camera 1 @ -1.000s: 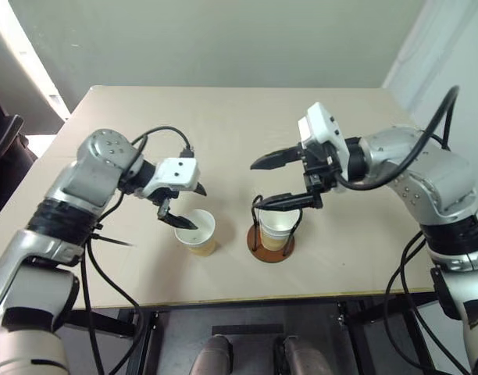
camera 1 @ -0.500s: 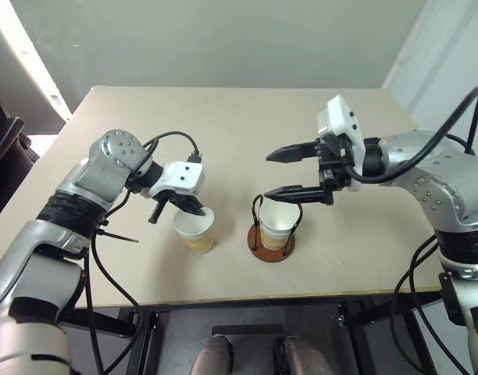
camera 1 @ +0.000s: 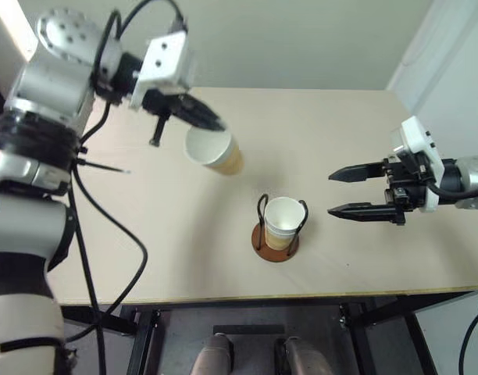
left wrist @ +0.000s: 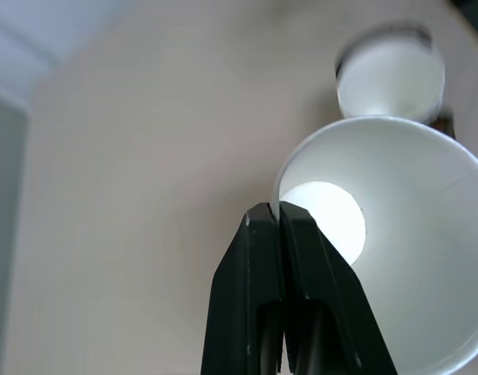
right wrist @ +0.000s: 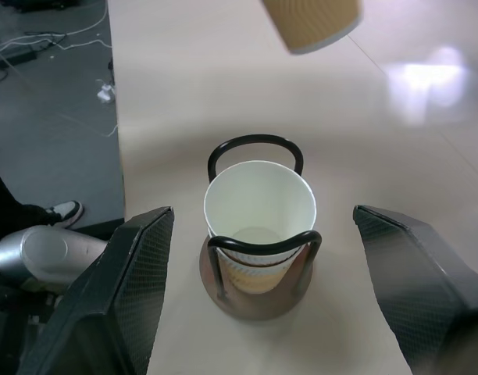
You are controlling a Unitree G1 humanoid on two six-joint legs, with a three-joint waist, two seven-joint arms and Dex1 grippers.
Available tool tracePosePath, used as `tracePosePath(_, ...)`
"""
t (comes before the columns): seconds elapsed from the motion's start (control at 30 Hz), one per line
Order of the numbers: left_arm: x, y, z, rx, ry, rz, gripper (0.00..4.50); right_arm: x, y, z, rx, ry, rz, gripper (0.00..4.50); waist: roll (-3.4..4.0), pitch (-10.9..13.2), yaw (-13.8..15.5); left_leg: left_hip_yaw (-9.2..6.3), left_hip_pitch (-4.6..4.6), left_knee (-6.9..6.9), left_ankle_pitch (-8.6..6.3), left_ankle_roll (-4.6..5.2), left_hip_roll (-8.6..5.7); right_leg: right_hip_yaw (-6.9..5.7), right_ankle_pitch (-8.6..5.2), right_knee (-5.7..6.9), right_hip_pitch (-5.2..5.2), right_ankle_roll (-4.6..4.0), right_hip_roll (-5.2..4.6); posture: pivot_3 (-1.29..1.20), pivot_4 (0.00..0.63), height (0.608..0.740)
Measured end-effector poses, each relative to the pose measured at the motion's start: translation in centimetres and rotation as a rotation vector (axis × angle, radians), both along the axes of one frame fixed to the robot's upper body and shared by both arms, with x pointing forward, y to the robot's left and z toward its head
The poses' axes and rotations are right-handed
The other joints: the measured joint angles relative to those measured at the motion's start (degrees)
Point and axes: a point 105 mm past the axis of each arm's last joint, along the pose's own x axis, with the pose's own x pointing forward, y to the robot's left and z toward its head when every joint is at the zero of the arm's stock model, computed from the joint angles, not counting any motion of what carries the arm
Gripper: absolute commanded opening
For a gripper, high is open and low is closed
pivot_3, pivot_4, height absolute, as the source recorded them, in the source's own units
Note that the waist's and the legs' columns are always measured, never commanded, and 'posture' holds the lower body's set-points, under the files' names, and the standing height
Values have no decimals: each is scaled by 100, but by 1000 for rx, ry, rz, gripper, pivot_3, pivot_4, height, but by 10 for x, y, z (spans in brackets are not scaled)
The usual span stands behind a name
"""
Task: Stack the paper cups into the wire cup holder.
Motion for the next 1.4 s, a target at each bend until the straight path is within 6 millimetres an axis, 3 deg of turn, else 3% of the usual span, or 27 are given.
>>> tracePosePath(0.1,-6,-25,-2,8,28,-96,34,-5,1,0,-1,3,27,3819,6,3,7,25,1,10,-5,17,0,14,2,-2,4,24,-5,0,150,740)
tracePosePath(0.23,-10,-53,-18,52,97,-188,34,-20,3,-5,-30,24,67,3819,8,5,15,52,-4,26,-16,31,-1,24,-5,-9,8,50,-7,0,150,740)
tracePosePath(0.47,-16,-78,-23,64,125,-277,34,-23,-12,-2,-47,9,-24,3819,17,8,52,59,-41,101,-29,24,1,33,-19,-11,6,92,-9,0,150,740)
tracePosePath(0.6,-18,-88,-27,68,134,-314,34,-29,-13,-2,-47,7,-33,3819,18,8,64,73,-42,113,-64,70,-6,41,-23,-13,8,108,-9,0,150,740)
tracePosePath(1.0,-18,-99,-49,145,150,-351,34,-44,-20,3,-59,-13,-103,3819,19,9,120,78,-44,155,-74,75,-44,65,-39,-2,23,157,-23,0,150,740)
tracePosePath(1.4,-17,-106,-63,211,137,-364,34,-45,-21,1,-51,-16,-138,3819,26,7,135,93,-45,198,-102,113,-85,107,-48,-2,37,212,-59,0,150,740)
